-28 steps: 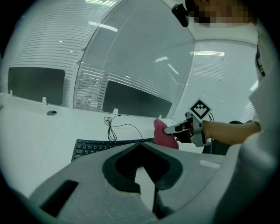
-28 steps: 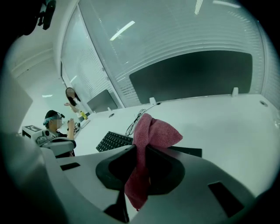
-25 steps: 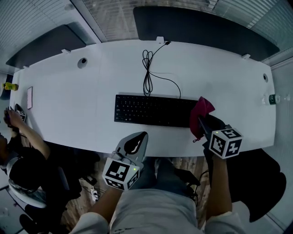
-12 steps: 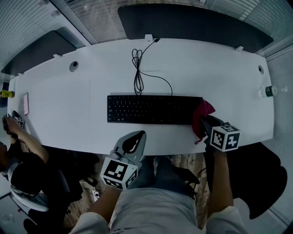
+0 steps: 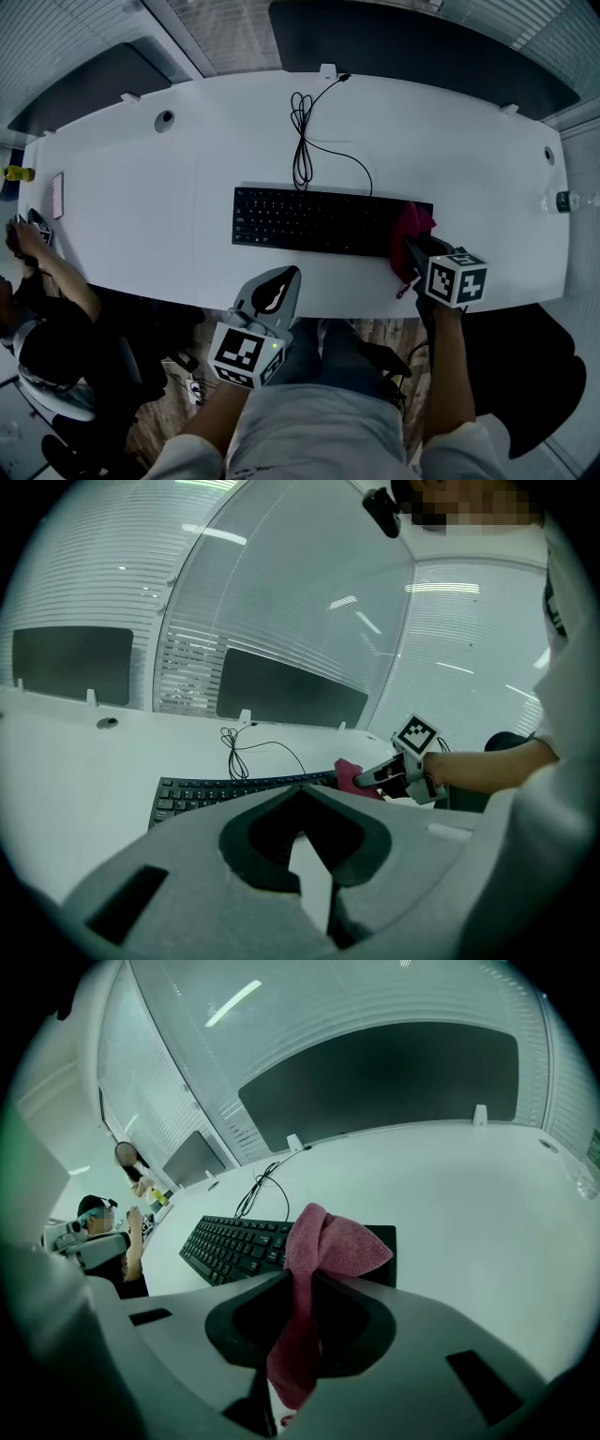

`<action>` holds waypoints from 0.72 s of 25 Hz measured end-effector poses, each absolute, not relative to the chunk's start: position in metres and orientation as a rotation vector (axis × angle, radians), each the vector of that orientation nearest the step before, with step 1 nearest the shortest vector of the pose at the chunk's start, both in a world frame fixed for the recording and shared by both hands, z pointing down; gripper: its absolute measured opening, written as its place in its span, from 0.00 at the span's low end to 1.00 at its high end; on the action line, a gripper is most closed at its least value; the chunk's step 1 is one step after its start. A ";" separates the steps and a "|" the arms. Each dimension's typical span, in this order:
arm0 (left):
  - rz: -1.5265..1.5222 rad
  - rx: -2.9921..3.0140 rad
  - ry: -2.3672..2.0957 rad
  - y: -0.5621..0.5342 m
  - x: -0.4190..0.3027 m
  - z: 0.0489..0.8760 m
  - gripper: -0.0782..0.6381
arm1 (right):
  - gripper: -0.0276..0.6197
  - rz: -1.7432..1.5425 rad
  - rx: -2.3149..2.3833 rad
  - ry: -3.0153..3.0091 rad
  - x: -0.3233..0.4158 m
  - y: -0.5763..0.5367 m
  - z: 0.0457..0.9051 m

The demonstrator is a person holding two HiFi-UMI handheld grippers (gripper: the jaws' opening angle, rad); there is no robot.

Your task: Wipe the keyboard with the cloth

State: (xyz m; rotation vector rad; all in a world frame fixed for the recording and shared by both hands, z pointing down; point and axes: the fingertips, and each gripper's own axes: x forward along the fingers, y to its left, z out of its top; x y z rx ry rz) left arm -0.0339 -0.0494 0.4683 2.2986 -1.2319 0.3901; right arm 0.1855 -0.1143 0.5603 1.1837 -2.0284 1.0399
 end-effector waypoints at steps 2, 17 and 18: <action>0.384 2.294 -1.239 -0.049 -0.039 0.468 0.12 | 0.14 1.039 1.160 -2.043 0.170 -0.115 0.560; 0.357 2.229 -1.327 -0.039 -0.092 0.468 0.12 | 0.14 1.012 0.902 -2.165 0.035 -0.116 0.558; 0.355 2.221 -1.338 -0.037 -0.098 0.469 0.12 | 0.14 1.008 0.883 -2.173 0.025 -0.115 0.558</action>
